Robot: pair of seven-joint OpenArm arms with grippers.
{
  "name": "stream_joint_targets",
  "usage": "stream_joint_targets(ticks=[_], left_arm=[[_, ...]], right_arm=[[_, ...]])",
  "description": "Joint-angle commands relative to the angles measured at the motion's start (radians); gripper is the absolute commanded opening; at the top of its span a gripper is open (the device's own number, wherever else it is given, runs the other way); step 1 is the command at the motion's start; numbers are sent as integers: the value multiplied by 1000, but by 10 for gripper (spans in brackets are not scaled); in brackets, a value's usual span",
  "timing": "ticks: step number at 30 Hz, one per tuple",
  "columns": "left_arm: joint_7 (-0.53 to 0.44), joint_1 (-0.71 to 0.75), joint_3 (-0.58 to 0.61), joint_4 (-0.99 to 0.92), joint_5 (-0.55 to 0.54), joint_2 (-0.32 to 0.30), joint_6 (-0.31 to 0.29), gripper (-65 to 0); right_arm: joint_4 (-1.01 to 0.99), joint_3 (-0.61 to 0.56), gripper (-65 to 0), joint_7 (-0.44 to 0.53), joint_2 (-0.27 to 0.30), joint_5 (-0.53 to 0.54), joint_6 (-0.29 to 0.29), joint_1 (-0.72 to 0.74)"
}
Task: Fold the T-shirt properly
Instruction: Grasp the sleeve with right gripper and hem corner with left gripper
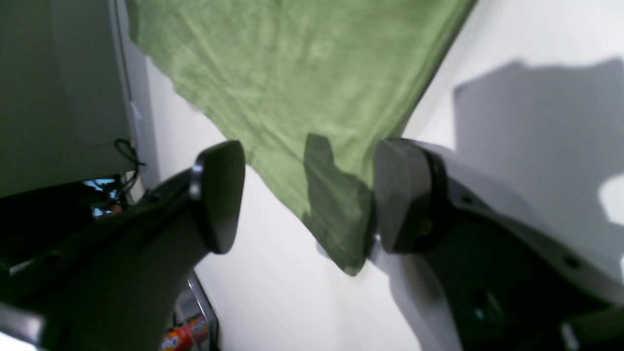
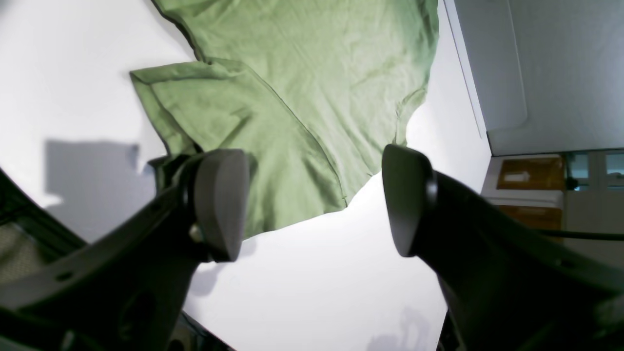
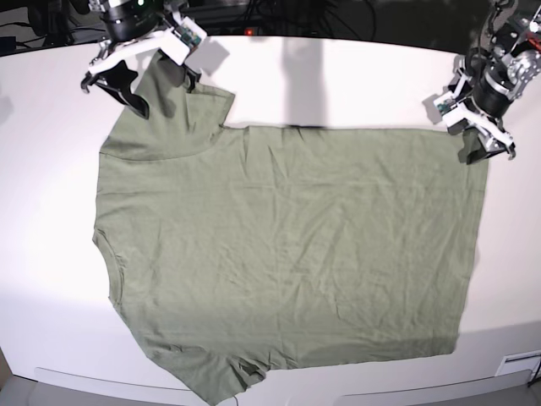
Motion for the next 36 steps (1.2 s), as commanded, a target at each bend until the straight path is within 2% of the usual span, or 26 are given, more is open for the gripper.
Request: stream_joint_targets(ticks=[1, 6, 11, 15, 18, 23, 36], left_arm=[[49, 21, 14, -35, -3, -24, -51, -240], [49, 26, 26, -131, 21, -61, -51, -240], [48, 43, 26, -143, 21, -92, -51, -240], [48, 43, 26, -130, 17, -93, -57, -240], [45, 43, 28, -113, 17, -93, -110, -240], [-35, 37, 34, -111, 17, -83, -109, -240], [-48, 17, 34, -58, 16, -68, -106, -240]], right_arm=[[20, 3, -222, 11, 8, -14, -19, -8], [20, 3, -222, 10, 8, -14, -19, -8], [20, 3, -222, 11, 8, -14, -19, -6], [20, 3, -222, 11, 8, -14, -19, -5], [20, 3, -222, 11, 7, -14, -19, -5], [20, 3, -222, 10, 7, -14, -19, -5], [20, 3, -222, 10, 7, -14, -20, -5]])
